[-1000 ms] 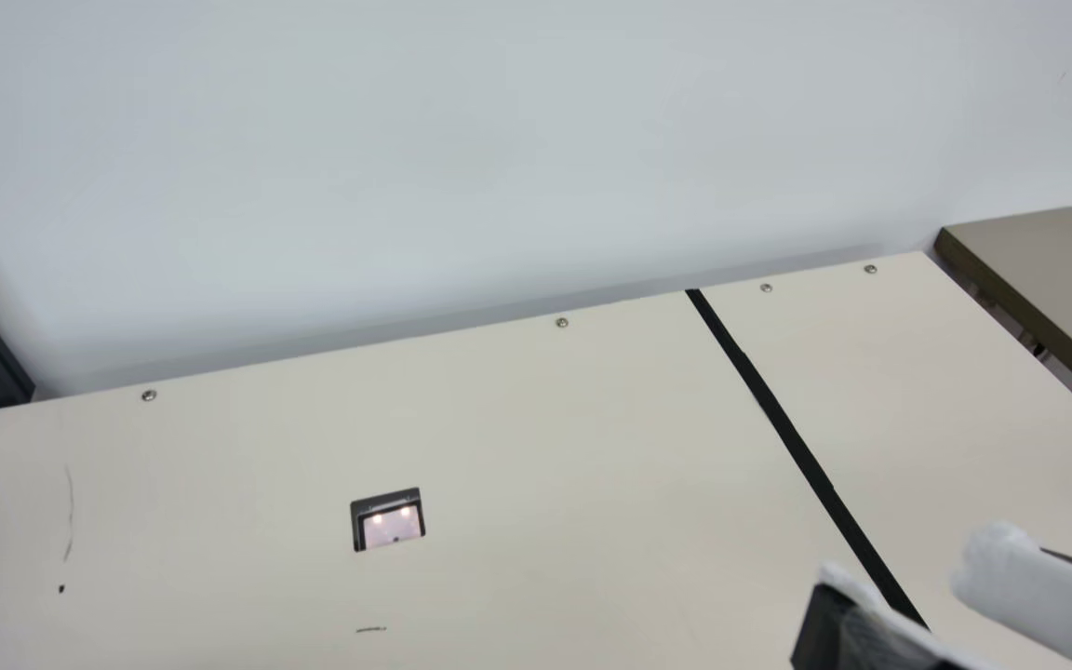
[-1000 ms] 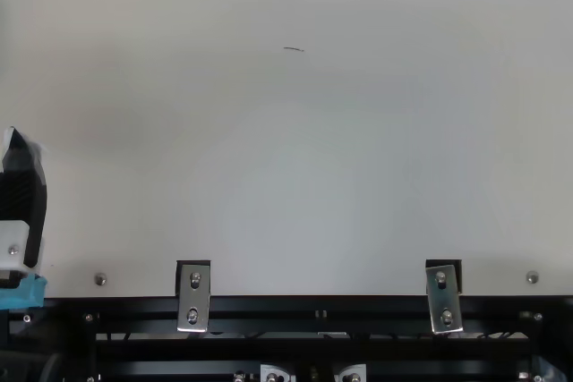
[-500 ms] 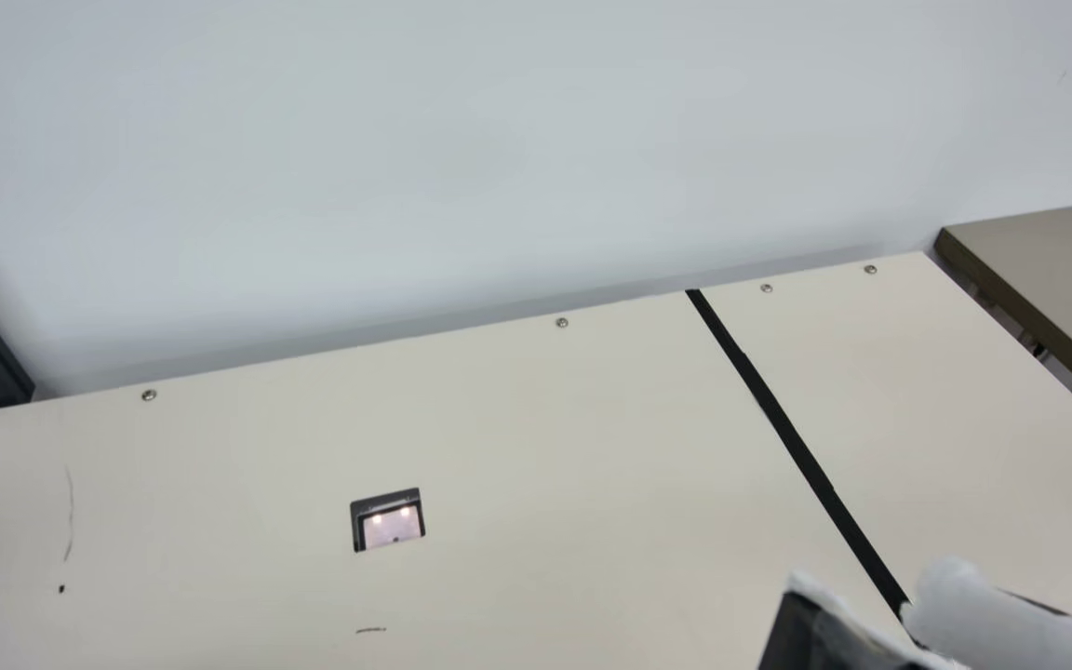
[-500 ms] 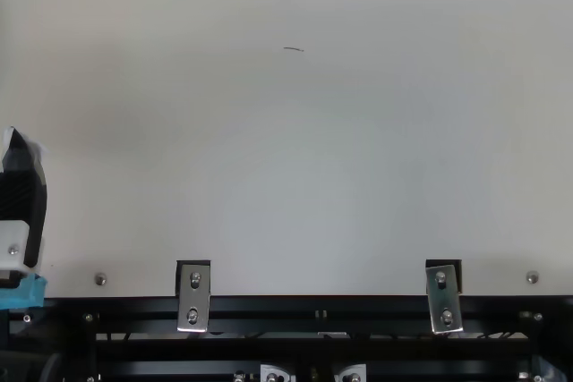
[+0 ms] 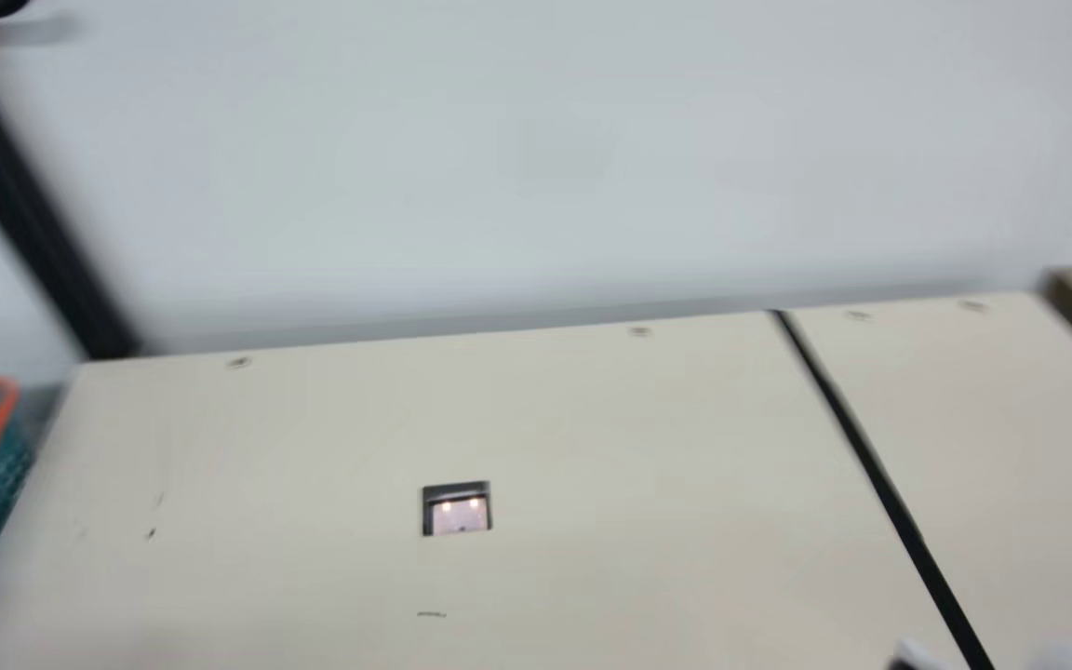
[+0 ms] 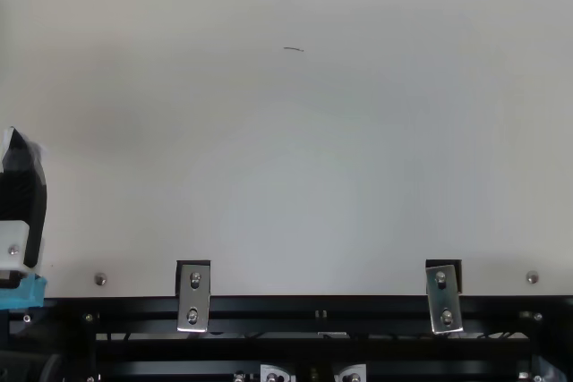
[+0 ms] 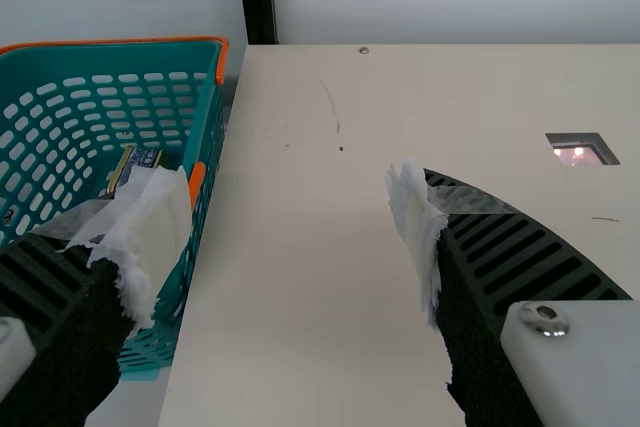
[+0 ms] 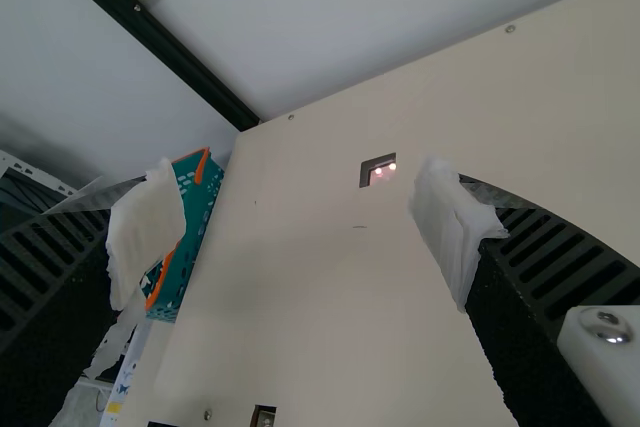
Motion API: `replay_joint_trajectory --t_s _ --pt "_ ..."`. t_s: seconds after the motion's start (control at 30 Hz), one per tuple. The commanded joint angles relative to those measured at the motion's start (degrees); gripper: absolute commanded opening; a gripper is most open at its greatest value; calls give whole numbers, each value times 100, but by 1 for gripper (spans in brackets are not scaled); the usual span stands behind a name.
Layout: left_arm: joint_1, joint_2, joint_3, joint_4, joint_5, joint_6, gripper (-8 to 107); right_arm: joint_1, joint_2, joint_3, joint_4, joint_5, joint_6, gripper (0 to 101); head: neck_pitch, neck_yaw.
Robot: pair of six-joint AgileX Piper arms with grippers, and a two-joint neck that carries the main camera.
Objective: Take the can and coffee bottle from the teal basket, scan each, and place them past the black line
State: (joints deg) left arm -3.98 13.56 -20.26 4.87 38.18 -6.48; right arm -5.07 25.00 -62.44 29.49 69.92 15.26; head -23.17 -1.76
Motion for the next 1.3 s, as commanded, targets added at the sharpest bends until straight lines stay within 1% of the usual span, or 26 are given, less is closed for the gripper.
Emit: replay_joint_trajectory --t_s 0.0,0.23,0.37,0.5,1.07,1.17,1.27 --pt "0 0 0 0 0 0 90 0 0 0 0 0 0 101 -162 493" --pt "0 0 0 0 0 0 90 0 0 0 0 0 0 101 -179 2342" --pt "0 0 0 0 0 0 90 0 0 0 0 0 0 101 -181 3160" --pt "0 0 0 0 0 0 90 0 0 0 0 0 0 101 -183 3728" --pt "33 27 -10 -9 14 -12 90 0 0 0 0 0 0 101 -183 3728" --pt "203 298 -170 -24 -18 -175 90 0 0 0 0 0 0 101 -183 3728" --pt "356 768 -506 139 -98 -587 90 0 0 0 0 0 0 101 -183 3728"
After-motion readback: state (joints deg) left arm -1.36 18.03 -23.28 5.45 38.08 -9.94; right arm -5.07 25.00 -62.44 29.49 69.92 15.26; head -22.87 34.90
